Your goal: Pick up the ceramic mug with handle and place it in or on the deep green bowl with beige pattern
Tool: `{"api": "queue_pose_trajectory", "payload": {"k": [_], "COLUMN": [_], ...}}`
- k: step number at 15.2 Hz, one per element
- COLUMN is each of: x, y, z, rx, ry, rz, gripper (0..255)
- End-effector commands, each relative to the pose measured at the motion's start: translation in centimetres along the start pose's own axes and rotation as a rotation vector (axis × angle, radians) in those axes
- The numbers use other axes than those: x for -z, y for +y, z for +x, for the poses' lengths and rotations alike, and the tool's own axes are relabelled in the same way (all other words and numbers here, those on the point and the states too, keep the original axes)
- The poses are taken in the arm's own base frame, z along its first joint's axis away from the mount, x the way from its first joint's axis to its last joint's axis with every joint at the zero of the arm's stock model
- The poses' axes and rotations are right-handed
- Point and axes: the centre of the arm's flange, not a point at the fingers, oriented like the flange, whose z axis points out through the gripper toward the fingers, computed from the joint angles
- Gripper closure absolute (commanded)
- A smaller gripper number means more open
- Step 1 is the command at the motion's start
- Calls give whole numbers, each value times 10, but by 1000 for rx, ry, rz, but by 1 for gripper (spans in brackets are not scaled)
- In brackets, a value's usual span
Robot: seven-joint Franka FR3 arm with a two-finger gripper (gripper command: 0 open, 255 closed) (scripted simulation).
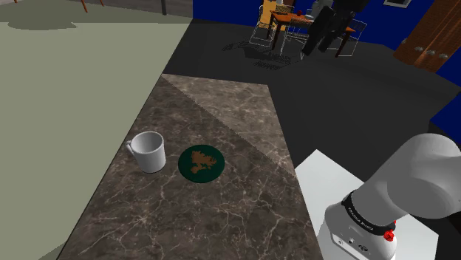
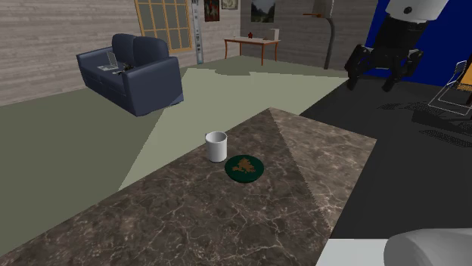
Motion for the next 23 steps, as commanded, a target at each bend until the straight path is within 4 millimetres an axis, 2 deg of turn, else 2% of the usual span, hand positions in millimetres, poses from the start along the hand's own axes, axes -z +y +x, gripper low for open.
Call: {"api": "queue_pose_trajectory", "payload": {"k": [1, 23], "x": [0, -179], "y": [0, -213], "z": [0, 103], "rx": [0, -1], "ry": [0, -116], "rz": [0, 2], "gripper": [0, 0]}}
